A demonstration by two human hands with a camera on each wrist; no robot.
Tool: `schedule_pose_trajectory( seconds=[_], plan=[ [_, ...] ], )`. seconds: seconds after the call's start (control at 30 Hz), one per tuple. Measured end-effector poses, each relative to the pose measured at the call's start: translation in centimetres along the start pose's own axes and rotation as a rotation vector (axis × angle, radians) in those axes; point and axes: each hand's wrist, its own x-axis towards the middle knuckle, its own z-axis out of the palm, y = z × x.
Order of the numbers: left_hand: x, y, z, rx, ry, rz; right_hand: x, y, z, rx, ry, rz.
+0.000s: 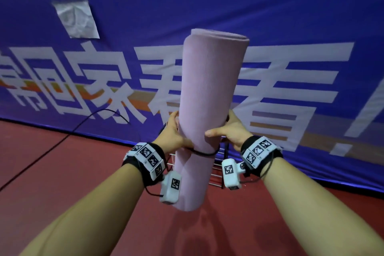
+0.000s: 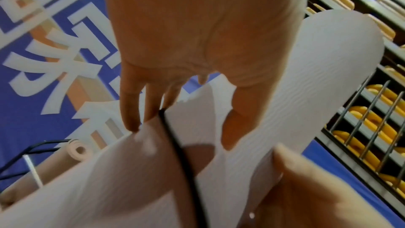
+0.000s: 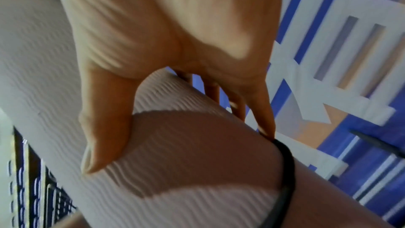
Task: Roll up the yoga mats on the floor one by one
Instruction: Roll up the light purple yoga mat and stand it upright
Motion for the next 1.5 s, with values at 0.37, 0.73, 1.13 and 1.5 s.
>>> schedule_pose_trajectory(
  seconds=[0.37, 0.73, 1.13, 1.5],
  plan=[
    [16.0, -0.9, -4.4, -0.156, -0.028, -0.026, 14.3, 2.1, 1.6, -0.181, 0.032, 0.037],
    [34.7, -6.2, -5.9, -0.146, 0.015, -0.144, 35.4, 8.1, -1.3, -0.298, -0.031, 0.176],
    [47.6, -12.4, -7.1, -0.136, -0.106, -0.277, 46.0, 13.0, -1.1, -0.361, 0.015, 0.250],
    [56.8, -18.5, -9.2, -0.108, -0.354, -0.251, 50.3, 17.1, 2.3, -0.314, 0.267, 0.380]
  ],
)
